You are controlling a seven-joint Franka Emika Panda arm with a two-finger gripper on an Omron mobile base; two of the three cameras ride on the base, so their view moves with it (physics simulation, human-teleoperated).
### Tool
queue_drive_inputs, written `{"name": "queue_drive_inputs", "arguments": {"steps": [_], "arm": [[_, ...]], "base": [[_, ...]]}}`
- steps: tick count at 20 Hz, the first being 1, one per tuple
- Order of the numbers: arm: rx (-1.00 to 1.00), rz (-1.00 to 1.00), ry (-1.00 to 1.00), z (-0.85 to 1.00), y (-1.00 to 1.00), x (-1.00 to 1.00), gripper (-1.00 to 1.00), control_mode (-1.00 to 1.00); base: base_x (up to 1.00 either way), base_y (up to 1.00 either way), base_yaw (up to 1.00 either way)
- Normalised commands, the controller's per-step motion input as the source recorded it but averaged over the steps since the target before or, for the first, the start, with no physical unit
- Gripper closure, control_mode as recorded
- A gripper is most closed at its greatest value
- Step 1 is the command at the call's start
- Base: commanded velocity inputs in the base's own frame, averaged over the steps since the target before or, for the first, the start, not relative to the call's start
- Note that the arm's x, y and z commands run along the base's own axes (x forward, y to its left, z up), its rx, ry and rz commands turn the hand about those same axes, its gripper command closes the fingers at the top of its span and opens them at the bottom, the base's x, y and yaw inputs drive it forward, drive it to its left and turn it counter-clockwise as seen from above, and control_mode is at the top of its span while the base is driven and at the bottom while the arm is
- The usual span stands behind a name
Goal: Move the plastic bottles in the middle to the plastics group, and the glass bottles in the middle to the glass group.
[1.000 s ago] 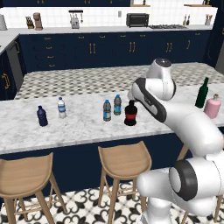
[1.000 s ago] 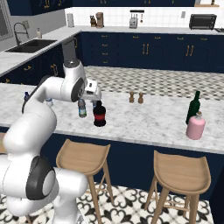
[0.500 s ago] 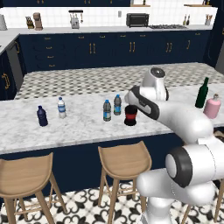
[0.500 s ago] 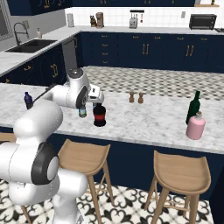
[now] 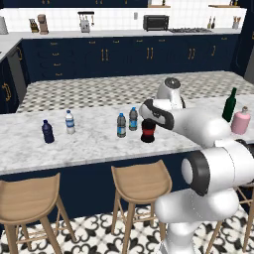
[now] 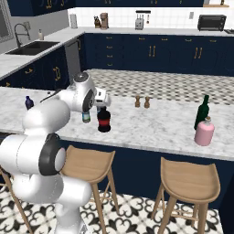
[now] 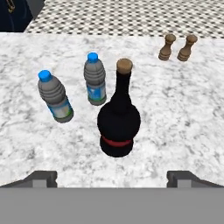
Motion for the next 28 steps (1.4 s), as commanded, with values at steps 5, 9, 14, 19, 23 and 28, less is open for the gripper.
{"name": "queue_drive_inputs", "arguments": {"steps": [5,9,14,19,23,28], "arm": [[0.00,0.00,0.11,-0.14,-0.15,0.49,-1.00,-1.00],[0.00,0.00,0.14,-0.34,-0.04,0.44,-1.00,-1.00],[-0.01,0.00,0.14,-0.46,0.00,0.10,-1.00,-1.00],[0.00,0.00,0.06,-0.34,0.00,0.01,-1.00,-1.00],[0.00,0.00,0.00,-0.23,0.00,0.22,-1.00,-1.00],[0.00,0.00,0.00,-0.04,0.00,0.41,-1.00,-1.00]], "base": [[0.00,0.00,0.00],[0.00,0.00,0.00],[0.00,0.00,0.00],[0.00,0.00,0.00],[0.00,0.00,0.00],[0.00,0.00,0.00]]}}
